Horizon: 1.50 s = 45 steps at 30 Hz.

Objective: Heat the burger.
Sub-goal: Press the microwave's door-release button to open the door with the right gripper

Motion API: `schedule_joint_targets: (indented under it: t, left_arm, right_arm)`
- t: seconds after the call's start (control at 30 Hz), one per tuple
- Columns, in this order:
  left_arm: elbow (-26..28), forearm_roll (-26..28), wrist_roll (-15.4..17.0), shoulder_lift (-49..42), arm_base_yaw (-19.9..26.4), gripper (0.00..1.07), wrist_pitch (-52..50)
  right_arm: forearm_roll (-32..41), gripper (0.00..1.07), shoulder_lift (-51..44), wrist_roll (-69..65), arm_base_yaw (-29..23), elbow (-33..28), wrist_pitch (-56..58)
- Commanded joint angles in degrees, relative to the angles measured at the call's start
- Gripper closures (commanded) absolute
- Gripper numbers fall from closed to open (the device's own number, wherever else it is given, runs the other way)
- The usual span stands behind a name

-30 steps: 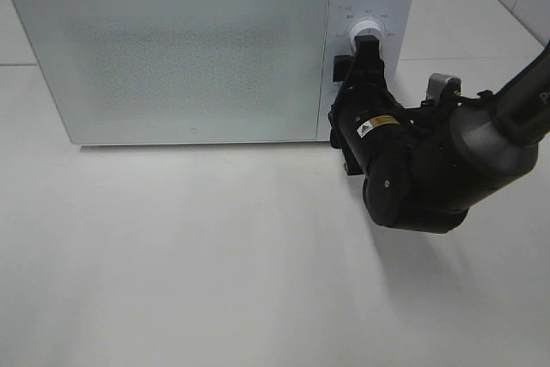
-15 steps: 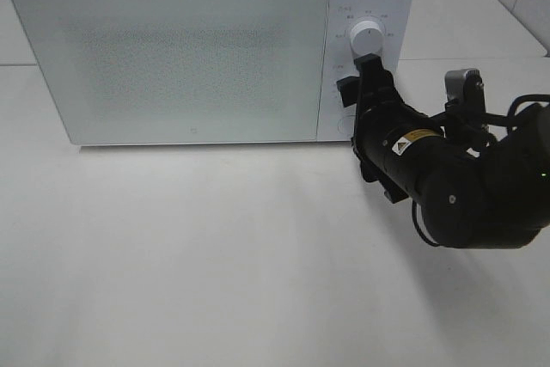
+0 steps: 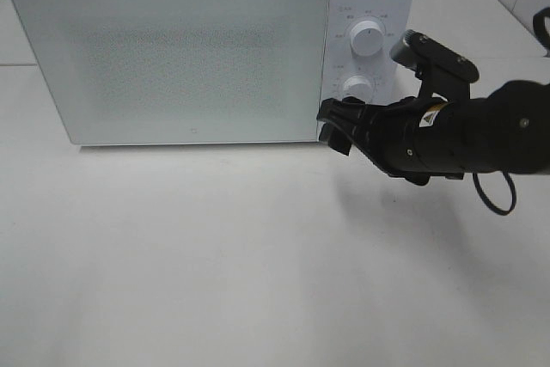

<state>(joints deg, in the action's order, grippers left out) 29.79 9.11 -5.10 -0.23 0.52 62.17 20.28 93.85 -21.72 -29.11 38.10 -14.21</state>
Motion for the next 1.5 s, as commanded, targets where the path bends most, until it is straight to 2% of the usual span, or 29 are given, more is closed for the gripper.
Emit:
schedule_joint_targets:
  t: [0.03, 0.07, 0.13, 0.17, 0.2, 0.27, 0.37, 1.13, 1.2, 1.3, 1.5]
  left_arm:
    - [-0.23, 0.52, 0.29, -0.92, 0.17, 0.06, -0.69]
    - [-0.23, 0.52, 0.29, -0.92, 0.17, 0.06, -0.69]
    - [-0.23, 0.52, 0.29, -0.92, 0.17, 0.06, -0.69]
    - [-0.23, 0.52, 0.29, -0.92, 0.17, 0.06, -0.69]
    - [-0.23, 0.52, 0.29, -0.92, 0.17, 0.06, -0.69]
    - [-0.23, 0.52, 0.29, -0.92, 0.17, 0.06, -0.69]
    - [-0.23, 0.52, 0.29, -0.92, 0.17, 0.06, -0.69]
    - [-0.23, 0.52, 0.29, -0.92, 0.17, 0.06, -0.69]
    - [-0.23, 0.52, 0.29, -0.92, 0.17, 0.06, -0.69]
    - [-0.23, 0.52, 0.29, -0.92, 0.17, 0.06, -0.69]
    - [-0.23, 0.52, 0.29, -0.92, 0.17, 0.06, -0.69]
  right_arm:
    - [-5.96, 0.32, -1.43, 4.7, 1.26, 2.69, 9.45]
    - [-11.46, 0.32, -2.12, 4.87, 2.01, 4.64, 15.07]
    - [-14.27, 0.32, -2.58, 4.7, 2.12, 5.73, 18.11]
    - [-19.14, 0.32, -3.27, 4.41, 2.12, 7.68, 23.2]
    - [-19.14, 0.32, -3.27, 4.41, 2.12, 7.68, 23.2]
    - [-23.95, 0.32, -5.04, 4.35, 2.12, 9.74, 31.0]
    - [-25.67, 0.32, -7.91, 4.41, 2.12, 10.37, 35.92]
    - [-26.41, 0.32, -33.63, 8.65, 1.95, 10.26, 62.4]
    - [-26.18, 0.32, -38.5, 9.05, 1.95, 8.88, 64.63]
    - [-26.18, 0.32, -40.11, 9.28, 1.95, 8.31, 65.03]
    - [-25.95, 0.32, -49.27, 9.34, 3.04, 3.95, 67.84]
